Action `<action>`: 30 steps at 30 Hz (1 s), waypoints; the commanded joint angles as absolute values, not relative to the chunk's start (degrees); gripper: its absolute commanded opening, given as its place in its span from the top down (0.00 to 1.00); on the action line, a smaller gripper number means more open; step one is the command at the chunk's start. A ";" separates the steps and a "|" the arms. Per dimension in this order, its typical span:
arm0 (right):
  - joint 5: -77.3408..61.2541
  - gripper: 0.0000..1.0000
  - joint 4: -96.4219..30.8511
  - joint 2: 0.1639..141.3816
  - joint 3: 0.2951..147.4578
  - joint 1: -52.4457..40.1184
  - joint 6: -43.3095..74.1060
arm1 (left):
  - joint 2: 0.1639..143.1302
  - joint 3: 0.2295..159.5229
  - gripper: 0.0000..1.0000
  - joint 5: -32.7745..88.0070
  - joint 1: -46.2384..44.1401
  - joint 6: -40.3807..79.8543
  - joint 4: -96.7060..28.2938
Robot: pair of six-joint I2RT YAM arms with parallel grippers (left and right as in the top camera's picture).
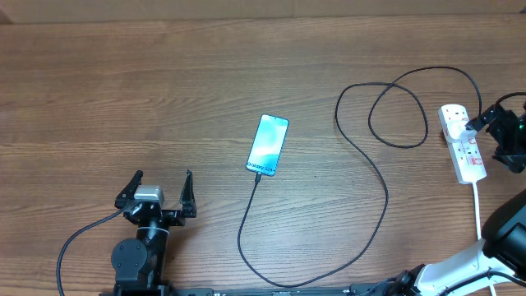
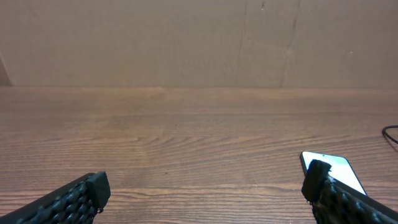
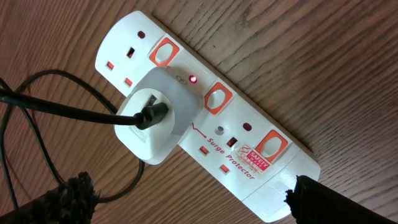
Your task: Plug charger to phone and switch on socket
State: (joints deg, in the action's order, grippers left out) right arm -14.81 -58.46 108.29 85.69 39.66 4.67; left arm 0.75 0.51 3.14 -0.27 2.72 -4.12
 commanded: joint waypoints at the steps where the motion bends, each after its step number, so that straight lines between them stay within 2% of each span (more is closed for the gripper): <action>1: -15.11 0.00 -58.22 108.01 85.45 39.59 4.43 | 0.27 0.27 0.00 2.39 0.08 1.26 -4.29; 19: -15.11 0.00 -58.22 90.91 85.45 37.69 4.43 | 0.27 0.27 0.00 2.39 0.08 1.26 -4.27; 30: -15.11 0.00 -58.22 88.55 85.45 20.97 4.43 | 0.27 0.27 0.00 2.39 0.08 1.26 -4.29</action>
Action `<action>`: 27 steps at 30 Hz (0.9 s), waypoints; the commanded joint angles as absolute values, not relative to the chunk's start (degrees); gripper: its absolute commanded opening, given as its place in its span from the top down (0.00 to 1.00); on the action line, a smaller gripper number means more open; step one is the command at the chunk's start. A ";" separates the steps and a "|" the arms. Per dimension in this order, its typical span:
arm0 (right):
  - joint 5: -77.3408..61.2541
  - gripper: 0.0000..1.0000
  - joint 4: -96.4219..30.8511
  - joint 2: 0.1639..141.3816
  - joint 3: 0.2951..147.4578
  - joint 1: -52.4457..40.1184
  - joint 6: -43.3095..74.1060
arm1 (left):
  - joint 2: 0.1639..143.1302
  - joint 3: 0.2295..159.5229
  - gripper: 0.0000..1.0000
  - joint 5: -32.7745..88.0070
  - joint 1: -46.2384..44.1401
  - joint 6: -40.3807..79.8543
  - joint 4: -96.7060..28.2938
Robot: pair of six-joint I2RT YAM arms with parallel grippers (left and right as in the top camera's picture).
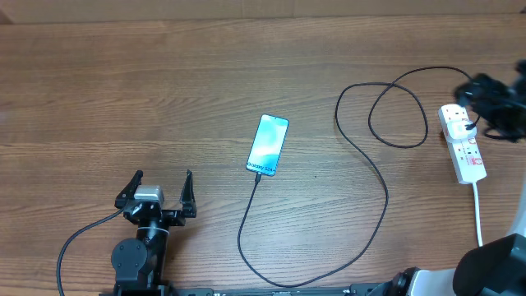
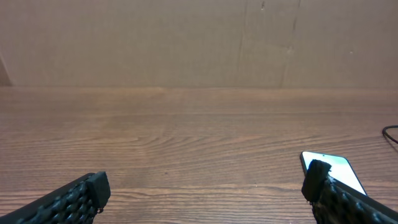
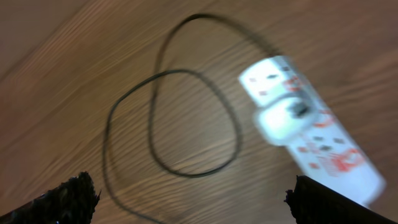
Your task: Plug charger to phone and switch on socket
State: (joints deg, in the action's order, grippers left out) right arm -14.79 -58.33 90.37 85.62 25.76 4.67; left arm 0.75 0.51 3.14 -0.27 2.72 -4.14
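Observation:
The phone [image 1: 268, 145] lies screen-up and lit at the table's middle, with the black charger cable [image 1: 246, 222] plugged into its near end. The cable loops right to a white charger plug [image 3: 286, 115] seated in the white power strip [image 1: 463, 141] at the right edge. My right gripper [image 1: 485, 99] hovers open above the strip's far end, blurred by motion. In the right wrist view the strip [image 3: 323, 140] is smeared and its switch lights cannot be read. My left gripper [image 1: 160, 191] rests open at the front left, and the phone [image 2: 333, 167] is just beyond its right finger.
The cable forms a loose loop [image 3: 186, 124] on the wood left of the strip. The strip's white lead [image 1: 477, 214] runs toward the near right edge. A brown cardboard wall [image 2: 199, 43] stands behind the table.
My right gripper was low over the power strip, where a red light glowed beside the plugged charger. Now it is higher and farther back, still open. Left arm, phone and cable are unchanged.

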 commanded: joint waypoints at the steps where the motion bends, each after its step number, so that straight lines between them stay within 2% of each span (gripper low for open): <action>1: -15.11 0.00 -58.22 88.53 85.45 19.03 4.43 | 0.27 0.27 0.00 2.39 0.08 1.26 -4.29; 9: -15.11 0.00 -58.24 86.11 85.45 8.71 4.43 | 0.27 0.27 0.00 2.39 0.08 1.23 -4.29; 16: -14.98 0.00 -58.24 80.68 85.45 5.45 4.40 | 0.27 0.27 0.00 2.39 0.08 1.26 -4.29; 17: -13.63 0.04 -57.93 79.94 85.45 5.48 4.43 | 0.27 0.27 0.00 2.39 0.08 1.26 -4.29; 18: -11.42 0.20 -57.78 79.33 85.45 5.48 4.43 | 0.27 0.27 0.00 2.39 0.08 1.26 -4.29; 19: -9.50 0.20 -58.46 78.81 85.45 5.48 4.43 | 0.27 0.27 0.00 2.39 0.08 1.26 -4.29; 20: -8.95 0.13 -60.03 78.39 85.45 5.48 4.40 | 0.27 0.27 0.00 2.39 0.08 1.23 -4.29; 22: -8.36 0.11 -62.65 77.97 85.45 5.48 4.40 | 0.27 0.27 0.00 2.39 0.08 1.26 -4.29; 23: -8.36 0.02 -63.75 77.91 85.43 5.48 4.40 | 0.27 0.27 0.00 2.39 0.08 1.26 -4.29; 27: -7.62 0.00 -64.38 77.89 83.90 5.48 4.19 | 0.27 0.27 0.00 2.39 0.08 1.26 -4.29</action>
State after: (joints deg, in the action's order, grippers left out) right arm -9.80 -64.49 78.59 85.41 5.54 4.47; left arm 0.75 0.51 3.14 -0.25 2.72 -4.14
